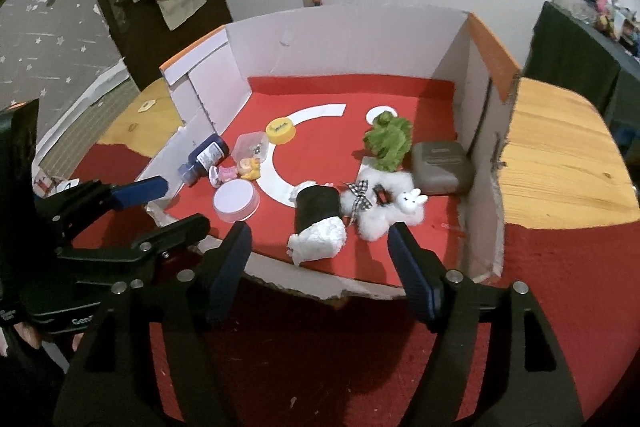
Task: Organize objects
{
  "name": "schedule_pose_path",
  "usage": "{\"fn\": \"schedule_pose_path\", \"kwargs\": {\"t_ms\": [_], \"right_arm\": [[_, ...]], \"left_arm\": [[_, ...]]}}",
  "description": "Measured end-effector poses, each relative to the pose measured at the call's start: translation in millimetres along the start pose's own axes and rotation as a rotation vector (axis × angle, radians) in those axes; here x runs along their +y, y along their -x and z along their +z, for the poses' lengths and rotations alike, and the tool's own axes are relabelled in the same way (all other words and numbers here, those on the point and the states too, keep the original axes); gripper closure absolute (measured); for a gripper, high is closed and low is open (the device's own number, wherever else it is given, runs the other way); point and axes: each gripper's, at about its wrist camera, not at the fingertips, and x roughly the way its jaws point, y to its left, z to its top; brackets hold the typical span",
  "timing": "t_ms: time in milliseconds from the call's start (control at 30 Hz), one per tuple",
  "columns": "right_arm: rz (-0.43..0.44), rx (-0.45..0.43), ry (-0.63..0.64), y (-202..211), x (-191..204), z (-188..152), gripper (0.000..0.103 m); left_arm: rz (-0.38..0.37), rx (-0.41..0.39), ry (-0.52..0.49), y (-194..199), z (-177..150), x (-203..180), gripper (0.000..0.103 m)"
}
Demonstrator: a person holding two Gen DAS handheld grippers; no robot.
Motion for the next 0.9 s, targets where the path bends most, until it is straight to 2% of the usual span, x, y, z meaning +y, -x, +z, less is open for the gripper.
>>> {"fn": "schedule_pose_path", "kwargs": {"t_ms": [133, 300, 633, 733, 900], "right_arm": [[-0.004, -0.019, -0.018, 4, -1, -4, 0.033], [-0.024, -0.047, -0.026, 11, 1, -8, 0.026], [-0.04, -0.054, -0.015, 13, 4, -9, 0.026], [-0.037, -0.057, -0.013, 14, 5, -9, 0.025], [-0.036, -0.072, -0.004, 20, 8, -9, 0.021]], "left_arm": [[0.017, -0.032, 0.01, 7, -2, 1, 0.023], [0.031, -0.06, 0.015, 13, -5, 2, 0.016], [0.035, -0.057, 0.036, 12, -7, 6, 0.016], [0.035, -0.065, 0.042, 14, -6, 7, 0.012], [0.036, -0.083, 0.041, 19, -6, 6, 0.01]]}}
